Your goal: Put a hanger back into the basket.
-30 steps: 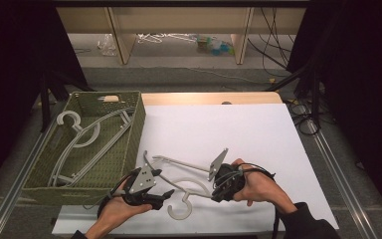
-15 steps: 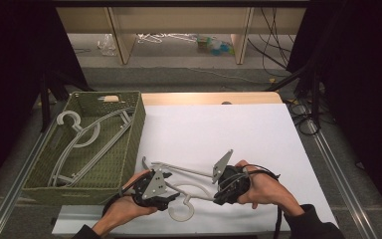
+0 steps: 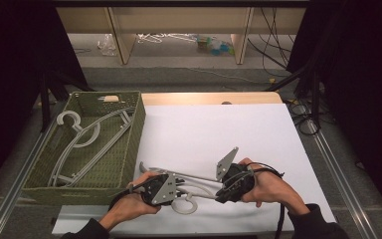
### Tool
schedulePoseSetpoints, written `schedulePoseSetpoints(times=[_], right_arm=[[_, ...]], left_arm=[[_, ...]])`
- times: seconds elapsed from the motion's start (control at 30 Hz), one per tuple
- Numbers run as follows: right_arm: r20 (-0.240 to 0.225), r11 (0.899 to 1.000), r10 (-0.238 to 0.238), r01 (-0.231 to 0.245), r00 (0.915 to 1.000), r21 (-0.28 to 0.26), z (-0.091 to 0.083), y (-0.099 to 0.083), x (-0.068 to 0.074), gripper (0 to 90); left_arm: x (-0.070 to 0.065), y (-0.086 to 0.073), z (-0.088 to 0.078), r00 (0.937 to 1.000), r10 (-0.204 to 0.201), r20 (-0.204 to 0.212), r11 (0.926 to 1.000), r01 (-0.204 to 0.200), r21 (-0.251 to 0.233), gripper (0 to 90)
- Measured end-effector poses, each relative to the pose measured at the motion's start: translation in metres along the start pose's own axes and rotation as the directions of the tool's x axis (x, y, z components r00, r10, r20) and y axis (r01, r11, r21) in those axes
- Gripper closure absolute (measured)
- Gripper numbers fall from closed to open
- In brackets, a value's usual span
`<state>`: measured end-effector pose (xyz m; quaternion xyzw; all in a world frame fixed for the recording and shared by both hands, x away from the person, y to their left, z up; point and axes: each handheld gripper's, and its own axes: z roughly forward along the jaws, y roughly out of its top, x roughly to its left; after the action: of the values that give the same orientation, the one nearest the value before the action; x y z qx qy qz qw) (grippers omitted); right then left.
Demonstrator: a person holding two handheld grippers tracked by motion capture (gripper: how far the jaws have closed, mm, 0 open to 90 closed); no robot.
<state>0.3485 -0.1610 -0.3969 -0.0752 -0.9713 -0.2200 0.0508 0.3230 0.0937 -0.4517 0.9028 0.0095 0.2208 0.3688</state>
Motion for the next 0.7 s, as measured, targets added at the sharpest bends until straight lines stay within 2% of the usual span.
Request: schedulePoseSetpoints(times=[0.07, 0.13, 0.17, 0.2, 0.27, 0.3, 0.4, 0.43, 0.47, 0.5, 0.57, 0.6, 0.63, 0.67, 0.7], right_arm=[[0.003, 1.0, 0.003, -0.003, 1.0, 0.001, -0.002, -0.001, 0.0, 81.4], [0.028, 1.0, -0.005, 0.005, 0.9996, -0.019, -0.01, -0.004, -0.003, 80.0], [0.028, 1.0, -0.005, 0.005, 0.9996, -0.019, -0.01, -0.004, -0.003, 80.0], [0.035, 1.0, -0.003, 0.004, 0.9994, -0.03, -0.012, -0.006, -0.004, 79.0], [0.049, 0.999, 0.005, -0.003, 0.9988, -0.046, -0.016, -0.008, -0.006, 77.2], [0.053, 0.999, 0.004, -0.001, 0.9986, -0.052, -0.017, -0.009, -0.007, 76.5], [0.066, 0.998, -0.003, 0.007, 0.9978, -0.062, -0.018, -0.011, -0.008, 75.2], [0.062, 0.998, -0.002, 0.006, 0.9981, -0.06, -0.019, -0.011, -0.008, 74.6], [0.07, 0.997, 0.013, -0.007, 0.9975, -0.077, -0.02, -0.012, -0.009, 73.1], [0.07, 0.997, 0.013, -0.007, 0.9975, -0.077, -0.02, -0.012, -0.009, 73.1], [0.077, 0.995, 0.029, -0.022, 0.9966, -0.092, -0.022, -0.012, -0.01, 71.2], [0.086, 0.993, 0.049, -0.04, 0.9951, -0.109, -0.022, -0.012, -0.011, 69.2], [0.095, 0.99, 0.079, -0.067, 0.9923, -0.128, -0.023, -0.012, -0.012, 66.5], [0.101, 0.987, 0.098, -0.084, 0.9901, -0.137, -0.024, -0.012, -0.013, 62.7], [0.117, 0.982, 0.128, -0.11, 0.9849, -0.152, -0.024, -0.011, -0.014, 57.7]], left_arm=[[0.001, 0.005, -0.003, 0.9996, 0.029, 0.003, 0.9996, -0.029, 0.001, 68.1], [0.003, 0.011, -0.005, 0.9981, 0.06, 0.013, 0.9981, -0.059, -0.018, 72.1], [0.004, 0.014, -0.008, 0.9975, 0.065, 0.028, 0.9978, -0.065, -0.014, 72.1], [0.003, 0.016, -0.009, 0.9972, 0.07, 0.025, 0.9972, -0.069, -0.026, 73.5], [0.003, 0.021, -0.011, 0.9972, 0.054, 0.051, 0.9979, -0.052, -0.038, 75.9], [0.003, 0.023, -0.012, 0.996, 0.076, 0.046, 0.9967, -0.075, -0.032, 76.7], [0.0, 0.027, -0.013, 0.9952, 0.072, 0.066, 0.9972, -0.071, -0.023, 78.3], [0.0, 0.028, -0.013, 0.9957, 0.06, 0.07, 0.9981, -0.059, -0.016, 78.6], [0.001, 0.029, -0.015, 0.9968, 0.019, 0.078, 0.9996, -0.018, -0.021, 78.7], [0.001, 0.029, -0.015, 0.9968, 0.019, 0.078, 0.9996, -0.018, -0.021, 78.6], [0.001, 0.03, -0.016, 0.9945, -0.05, 0.092, 0.9986, 0.052, -0.014, 78.7], [0.002, 0.031, -0.018, 0.9898, -0.099, 0.102, 0.9949, 0.101, -0.01, 78.7], [0.003, 0.032, -0.019, 0.9874, -0.117, 0.107, 0.9929, 0.118, -0.008, 78.8], [0.004, 0.032, -0.02, 0.9826, -0.151, 0.108, 0.9883, 0.152, -0.004, 78.8], [0.007, 0.032, -0.022, 0.974, -0.198, 0.11, 0.98, 0.199, 0.004, 78.8]])
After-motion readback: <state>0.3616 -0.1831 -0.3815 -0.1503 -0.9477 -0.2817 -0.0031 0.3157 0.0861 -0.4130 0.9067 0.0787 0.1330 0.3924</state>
